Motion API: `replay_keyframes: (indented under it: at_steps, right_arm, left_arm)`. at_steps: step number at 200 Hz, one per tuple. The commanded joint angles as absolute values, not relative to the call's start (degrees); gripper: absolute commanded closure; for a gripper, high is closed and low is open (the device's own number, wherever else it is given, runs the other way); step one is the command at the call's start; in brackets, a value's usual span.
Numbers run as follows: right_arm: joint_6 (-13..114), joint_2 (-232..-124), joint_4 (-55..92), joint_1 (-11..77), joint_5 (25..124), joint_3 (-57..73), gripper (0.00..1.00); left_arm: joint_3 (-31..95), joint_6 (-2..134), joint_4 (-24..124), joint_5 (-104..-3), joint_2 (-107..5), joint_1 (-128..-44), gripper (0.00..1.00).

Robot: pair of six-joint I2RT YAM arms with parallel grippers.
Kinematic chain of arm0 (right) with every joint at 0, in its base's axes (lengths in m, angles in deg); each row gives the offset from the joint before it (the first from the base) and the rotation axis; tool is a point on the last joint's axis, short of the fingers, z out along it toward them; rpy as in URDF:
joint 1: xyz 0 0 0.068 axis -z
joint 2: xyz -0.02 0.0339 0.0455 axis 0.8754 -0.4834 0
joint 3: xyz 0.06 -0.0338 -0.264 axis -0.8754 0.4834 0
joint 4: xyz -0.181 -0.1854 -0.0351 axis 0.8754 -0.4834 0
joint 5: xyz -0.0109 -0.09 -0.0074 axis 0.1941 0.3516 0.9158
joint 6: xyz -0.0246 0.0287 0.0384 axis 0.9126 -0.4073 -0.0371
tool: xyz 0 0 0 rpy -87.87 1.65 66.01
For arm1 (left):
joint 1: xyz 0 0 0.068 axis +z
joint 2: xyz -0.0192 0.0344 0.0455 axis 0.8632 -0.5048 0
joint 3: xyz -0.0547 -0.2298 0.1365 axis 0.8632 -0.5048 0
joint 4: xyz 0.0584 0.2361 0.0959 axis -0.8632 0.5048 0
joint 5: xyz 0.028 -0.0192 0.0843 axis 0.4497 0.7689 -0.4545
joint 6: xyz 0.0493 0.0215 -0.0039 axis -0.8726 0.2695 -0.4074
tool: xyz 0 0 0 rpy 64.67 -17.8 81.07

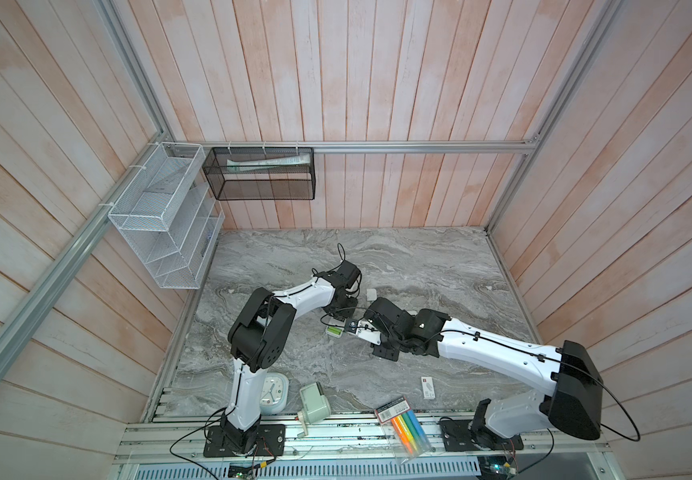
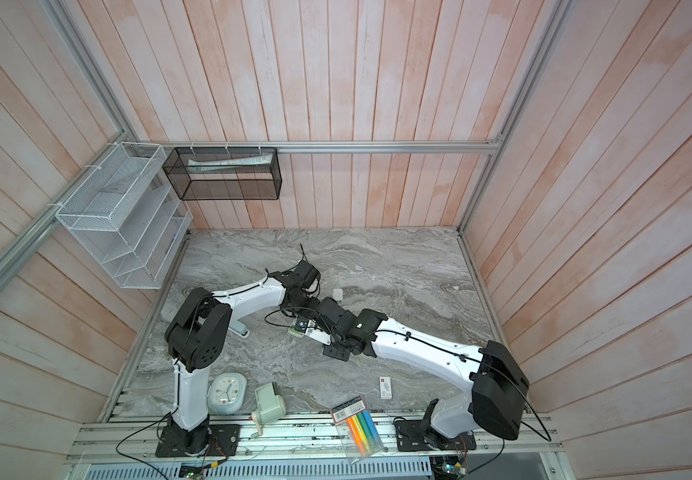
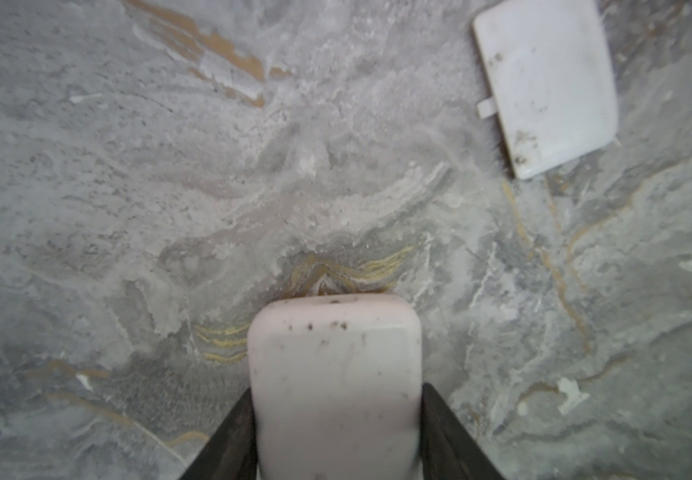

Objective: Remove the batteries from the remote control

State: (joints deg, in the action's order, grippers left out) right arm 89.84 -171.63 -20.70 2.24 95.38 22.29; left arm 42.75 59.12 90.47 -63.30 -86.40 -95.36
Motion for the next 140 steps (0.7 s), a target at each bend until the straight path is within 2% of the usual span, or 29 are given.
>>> replay_keyframes:
  at_steps: [1, 140]
  right_arm:
    - [90.96, -171.86, -20.38, 1.85, 96.51, 20.38, 1.0]
    - [92.19, -174.95, -22.09, 1.81, 97.26, 18.46, 1.0]
  left_arm:
    - [42.69, 59.73, 96.27, -63.99, -89.1, -95.98, 0.45]
    - [44.03, 60.21, 98.54, -67.5, -89.53, -96.64, 0.45]
